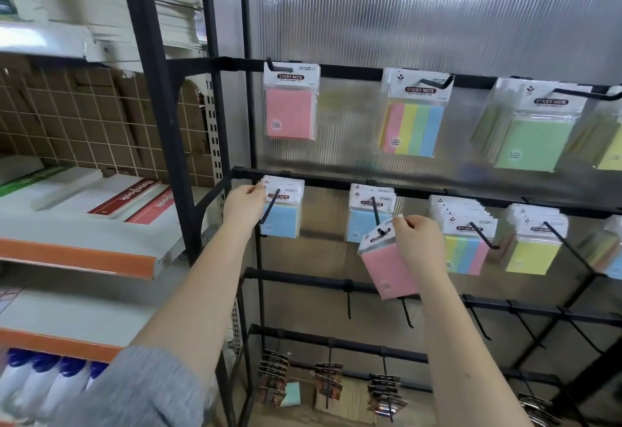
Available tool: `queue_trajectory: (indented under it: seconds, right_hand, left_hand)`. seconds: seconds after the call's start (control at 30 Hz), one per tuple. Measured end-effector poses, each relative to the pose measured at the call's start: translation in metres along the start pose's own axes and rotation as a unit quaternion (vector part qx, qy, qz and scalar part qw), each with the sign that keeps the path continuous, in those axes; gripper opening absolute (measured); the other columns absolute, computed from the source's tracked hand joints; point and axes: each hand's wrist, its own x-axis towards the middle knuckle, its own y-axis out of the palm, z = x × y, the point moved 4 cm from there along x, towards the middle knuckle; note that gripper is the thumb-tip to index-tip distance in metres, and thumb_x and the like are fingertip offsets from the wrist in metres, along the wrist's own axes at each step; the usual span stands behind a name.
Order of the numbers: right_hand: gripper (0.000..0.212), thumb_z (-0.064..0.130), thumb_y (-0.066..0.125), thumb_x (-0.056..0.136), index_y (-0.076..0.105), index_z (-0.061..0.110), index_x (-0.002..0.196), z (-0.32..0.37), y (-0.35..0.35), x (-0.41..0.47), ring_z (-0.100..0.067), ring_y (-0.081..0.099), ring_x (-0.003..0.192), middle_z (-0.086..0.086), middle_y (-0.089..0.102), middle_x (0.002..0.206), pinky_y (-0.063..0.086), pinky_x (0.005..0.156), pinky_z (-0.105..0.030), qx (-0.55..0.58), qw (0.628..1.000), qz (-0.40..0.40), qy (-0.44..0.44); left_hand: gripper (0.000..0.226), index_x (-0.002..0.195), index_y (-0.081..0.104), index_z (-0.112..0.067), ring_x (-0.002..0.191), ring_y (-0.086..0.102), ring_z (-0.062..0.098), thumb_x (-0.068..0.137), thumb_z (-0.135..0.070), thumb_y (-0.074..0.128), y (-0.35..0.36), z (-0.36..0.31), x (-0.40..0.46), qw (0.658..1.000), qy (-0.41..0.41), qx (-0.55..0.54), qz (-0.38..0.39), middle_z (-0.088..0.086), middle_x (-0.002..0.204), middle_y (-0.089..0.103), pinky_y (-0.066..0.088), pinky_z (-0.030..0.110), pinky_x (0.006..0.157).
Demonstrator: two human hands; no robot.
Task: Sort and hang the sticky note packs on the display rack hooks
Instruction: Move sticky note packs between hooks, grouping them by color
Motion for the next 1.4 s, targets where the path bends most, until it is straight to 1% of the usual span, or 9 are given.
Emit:
queue_trajectory:
  seconds: [0.3,0.43,0.53,0.67,0.8,0.93,1.07,1.23,1.4]
  right_hand:
    - [0.036,0.018,0.048,0.095,0.035,0.012,0.061,0.019,-0.024,0.0,-0.014,0.032,0.049,-0.002,0.031,0.058,0.019,0.054,-0.032,0.046,0.998,0.043,0.006]
    - [0.032,0.017,0.048,0.096,0.06,-0.012,0.088,0.028,-0.03,-0.002,0.004,0.049,0.037,-0.012,0.049,0.076,0.026,0.055,-0.028,0.07,0.997,0.039,-0.003]
    - [0.039,0.02,0.049,0.096,0.055,-0.016,0.112,0.03,-0.032,-0.003,-0.004,0.047,0.049,-0.032,0.059,0.093,0.029,0.062,-0.029,0.085,0.996,0.023,-0.003]
    - [0.034,0.022,0.05,0.095,0.059,-0.008,0.084,0.03,-0.031,-0.002,-0.023,0.039,0.062,-0.017,0.044,0.073,0.024,0.061,-0.03,0.103,0.994,0.019,0.012]
    - [0.041,0.022,0.051,0.095,0.055,-0.018,0.099,0.029,-0.028,0.0,-0.019,0.034,0.064,-0.01,0.042,0.075,0.023,0.06,-0.03,0.125,0.992,0.009,0.023]
    - [0.042,0.022,0.051,0.094,0.054,-0.018,0.105,0.028,-0.027,0.004,-0.019,0.037,0.072,-0.023,0.044,0.077,0.027,0.071,-0.03,0.134,0.991,0.007,0.026]
    - [0.038,0.023,0.051,0.094,0.054,-0.014,0.088,0.028,-0.028,0.005,-0.02,0.036,0.072,-0.009,0.041,0.074,0.026,0.068,-0.03,0.141,0.989,0.012,0.042]
    - [0.043,0.025,0.05,0.096,0.055,-0.016,0.108,0.029,-0.029,0.001,-0.019,0.039,0.068,-0.01,0.047,0.078,0.029,0.067,-0.03,0.145,0.988,0.017,0.045]
    - [0.04,0.025,0.048,0.098,0.057,-0.012,0.111,0.029,-0.032,-0.006,-0.016,0.04,0.065,-0.011,0.055,0.071,0.031,0.073,-0.03,0.157,0.987,0.012,0.046]
  left_hand:
    - [0.018,0.108,0.054,-0.009,0.075,0.059,0.014,0.094,-0.021,0.052,0.014,0.01,0.02,0.983,-0.15,-0.078,0.074,0.007,0.091,0.064,0.044,0.024,0.057]
    - [0.014,0.108,0.054,-0.009,0.077,0.058,0.015,0.095,-0.013,0.048,0.021,0.013,0.023,0.978,-0.164,-0.102,0.078,0.005,0.086,0.061,0.047,0.024,0.06]
    - [0.017,0.109,0.055,-0.009,0.09,0.057,0.018,0.093,-0.015,0.052,0.021,0.018,0.029,0.98,-0.166,-0.094,0.06,0.008,0.099,0.061,0.049,0.028,0.072]
    - [0.023,0.109,0.059,-0.009,0.105,0.058,0.022,0.089,-0.019,0.058,0.018,0.025,0.038,0.983,-0.165,-0.073,0.043,0.009,0.108,0.063,0.049,0.036,0.091]
    - [0.018,0.1,0.062,-0.008,0.099,0.063,0.023,0.089,-0.021,0.057,0.017,0.03,0.043,0.986,-0.152,-0.07,0.027,0.01,0.105,0.066,0.048,0.031,0.079]
    - [0.019,0.078,0.055,-0.01,0.065,0.055,0.013,0.093,-0.022,0.056,0.022,0.031,0.038,0.989,-0.133,-0.059,0.031,0.004,0.075,0.058,0.042,0.023,0.059]
    - [0.018,0.084,0.061,-0.006,0.07,0.063,0.018,0.088,-0.022,0.066,0.03,0.037,0.03,0.976,-0.152,-0.13,0.085,0.01,0.081,0.067,0.051,0.028,0.066]
    - [0.02,0.087,0.063,-0.004,0.069,0.066,0.019,0.091,-0.023,0.061,0.033,0.044,0.025,0.969,-0.166,-0.152,0.106,0.009,0.079,0.069,0.054,0.037,0.082]
    - [0.024,0.083,0.058,-0.006,0.067,0.063,0.016,0.095,-0.026,0.056,0.025,0.043,0.021,0.973,-0.157,-0.15,0.074,0.007,0.076,0.066,0.05,0.026,0.067]
